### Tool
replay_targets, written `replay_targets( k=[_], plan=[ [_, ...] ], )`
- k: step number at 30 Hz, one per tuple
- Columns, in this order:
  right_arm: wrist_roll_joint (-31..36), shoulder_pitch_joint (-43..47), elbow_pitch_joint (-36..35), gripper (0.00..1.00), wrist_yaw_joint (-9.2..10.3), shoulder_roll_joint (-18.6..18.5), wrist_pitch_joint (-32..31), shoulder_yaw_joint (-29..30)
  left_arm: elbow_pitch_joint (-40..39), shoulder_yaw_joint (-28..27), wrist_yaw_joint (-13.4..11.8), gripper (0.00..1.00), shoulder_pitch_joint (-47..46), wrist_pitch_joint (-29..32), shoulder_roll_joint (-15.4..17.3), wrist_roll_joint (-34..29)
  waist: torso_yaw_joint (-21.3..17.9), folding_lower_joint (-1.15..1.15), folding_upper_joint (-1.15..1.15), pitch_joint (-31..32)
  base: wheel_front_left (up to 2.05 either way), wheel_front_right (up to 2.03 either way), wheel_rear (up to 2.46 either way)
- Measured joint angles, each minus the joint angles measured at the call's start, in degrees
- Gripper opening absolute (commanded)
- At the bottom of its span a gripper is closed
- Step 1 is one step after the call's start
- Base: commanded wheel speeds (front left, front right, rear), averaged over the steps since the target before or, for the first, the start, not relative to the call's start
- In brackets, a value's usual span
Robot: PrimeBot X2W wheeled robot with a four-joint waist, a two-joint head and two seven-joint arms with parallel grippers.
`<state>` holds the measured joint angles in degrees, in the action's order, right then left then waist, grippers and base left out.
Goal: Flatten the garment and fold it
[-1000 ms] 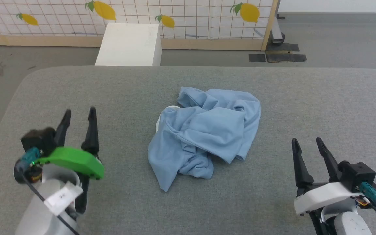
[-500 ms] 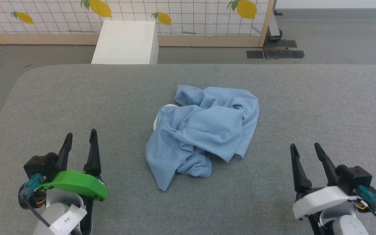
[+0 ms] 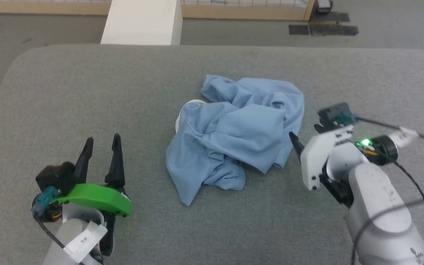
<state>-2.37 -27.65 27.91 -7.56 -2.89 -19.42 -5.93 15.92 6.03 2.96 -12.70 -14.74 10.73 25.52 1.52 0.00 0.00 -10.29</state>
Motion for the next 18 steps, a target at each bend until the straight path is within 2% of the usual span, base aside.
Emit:
replay_targets(
  k=[4, 8, 17, 18],
  plan=[
    [3.1, -4.3, 1.9, 1.00, 0.00, -0.3, -10.2, -3.1, -0.2, -0.4, 0.5, 1.00, -1.6, 0.0, -0.6, -1.1, 1.1, 0.00, 0.00, -2.3, 0.00, 0.00, 0.00],
    [4.3, -6.9, 3.5, 1.00, 0.00, -1.0, -16.6, -5.8, -0.3, -0.9, 1.0, 1.00, -2.7, 0.0, -1.4, -1.5, 2.3, 0.00, 0.00, -4.3, 0.00, 0.00, 0.00],
    [1.0, -11.3, 5.1, 1.00, 0.03, -3.0, -24.4, -12.1, 0.3, -1.6, 2.1, 1.00, -3.8, 0.0, -2.7, -2.2, 4.6, 0.00, 0.00, -7.4, 0.00, 0.00, 0.00],
    [0.3, -11.6, 5.1, 0.89, 0.09, -3.4, -25.0, -12.8, 0.3, -1.7, 2.1, 1.00, -3.9, 0.0, -2.9, -2.4, 4.8, 0.00, 0.00, -7.6, 0.00, 0.00, 0.00]
  ],
)
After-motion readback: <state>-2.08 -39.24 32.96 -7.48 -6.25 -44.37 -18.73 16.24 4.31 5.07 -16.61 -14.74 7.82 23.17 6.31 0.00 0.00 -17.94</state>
